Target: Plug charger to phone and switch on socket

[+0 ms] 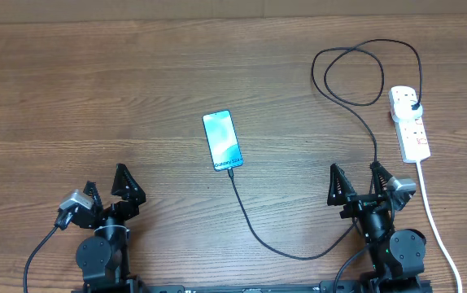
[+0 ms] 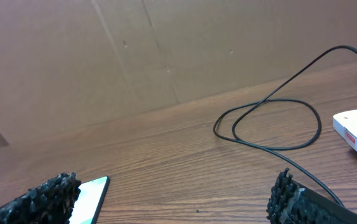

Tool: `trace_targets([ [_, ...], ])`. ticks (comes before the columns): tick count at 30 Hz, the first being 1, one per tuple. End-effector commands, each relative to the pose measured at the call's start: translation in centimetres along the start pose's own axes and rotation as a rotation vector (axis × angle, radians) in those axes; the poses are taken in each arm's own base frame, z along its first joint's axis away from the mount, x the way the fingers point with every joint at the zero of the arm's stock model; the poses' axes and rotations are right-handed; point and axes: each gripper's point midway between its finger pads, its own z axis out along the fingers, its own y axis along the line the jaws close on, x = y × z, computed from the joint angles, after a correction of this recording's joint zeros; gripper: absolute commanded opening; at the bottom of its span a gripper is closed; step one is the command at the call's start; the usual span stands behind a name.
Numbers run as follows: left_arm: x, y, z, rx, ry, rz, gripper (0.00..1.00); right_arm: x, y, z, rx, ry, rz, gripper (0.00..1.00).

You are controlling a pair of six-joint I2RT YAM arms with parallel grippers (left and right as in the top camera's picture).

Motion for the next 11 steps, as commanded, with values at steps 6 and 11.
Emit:
trace_targets([
  [6, -0.38, 0.3, -0.04, -0.013, -0.021, 0.019, 0.99, 0.13, -0.41, 0.02, 0.016, -0.01, -0.001, 1.0],
  [11, -0.38, 0.3, -0.04, -0.013, -0.021, 0.019, 0.99, 0.13, -0.41, 0.02, 0.016, -0.01, -0.001, 1.0],
])
